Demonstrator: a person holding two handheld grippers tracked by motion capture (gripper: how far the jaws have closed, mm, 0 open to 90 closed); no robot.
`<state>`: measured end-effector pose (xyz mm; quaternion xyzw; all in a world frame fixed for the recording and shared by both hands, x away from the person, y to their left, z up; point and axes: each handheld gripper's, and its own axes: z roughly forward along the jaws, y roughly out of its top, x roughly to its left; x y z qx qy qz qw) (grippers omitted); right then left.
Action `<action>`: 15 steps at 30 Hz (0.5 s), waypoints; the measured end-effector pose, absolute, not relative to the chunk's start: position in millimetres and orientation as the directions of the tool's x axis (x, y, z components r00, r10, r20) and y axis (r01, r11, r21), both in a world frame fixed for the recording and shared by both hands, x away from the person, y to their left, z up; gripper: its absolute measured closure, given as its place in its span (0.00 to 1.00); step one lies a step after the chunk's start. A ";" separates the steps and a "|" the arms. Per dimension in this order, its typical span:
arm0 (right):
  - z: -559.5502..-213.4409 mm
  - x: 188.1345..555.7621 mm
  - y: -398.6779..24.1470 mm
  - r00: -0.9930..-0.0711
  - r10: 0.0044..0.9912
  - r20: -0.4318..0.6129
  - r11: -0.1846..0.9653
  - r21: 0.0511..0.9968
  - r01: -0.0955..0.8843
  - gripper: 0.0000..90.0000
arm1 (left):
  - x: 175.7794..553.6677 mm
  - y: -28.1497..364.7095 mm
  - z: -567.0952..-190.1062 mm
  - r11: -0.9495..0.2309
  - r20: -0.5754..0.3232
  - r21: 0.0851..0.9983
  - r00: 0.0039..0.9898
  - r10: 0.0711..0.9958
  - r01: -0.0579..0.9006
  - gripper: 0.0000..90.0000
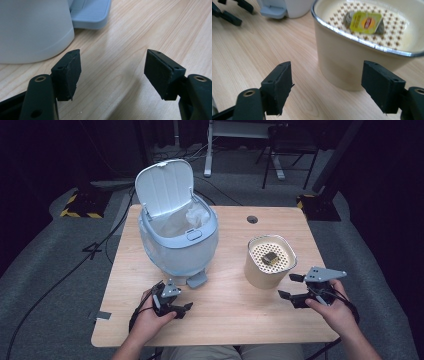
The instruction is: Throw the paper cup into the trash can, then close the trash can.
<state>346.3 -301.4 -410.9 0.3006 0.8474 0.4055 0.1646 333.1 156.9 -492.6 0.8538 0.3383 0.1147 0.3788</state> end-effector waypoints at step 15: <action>-465.6 345.3 -315.5 -0.684 0.727 -0.055 0.467 0.770 0.434 0.27 | 325.3 169.7 -459.7 -0.397 -0.084 0.798 0.736 0.672 0.454 0.34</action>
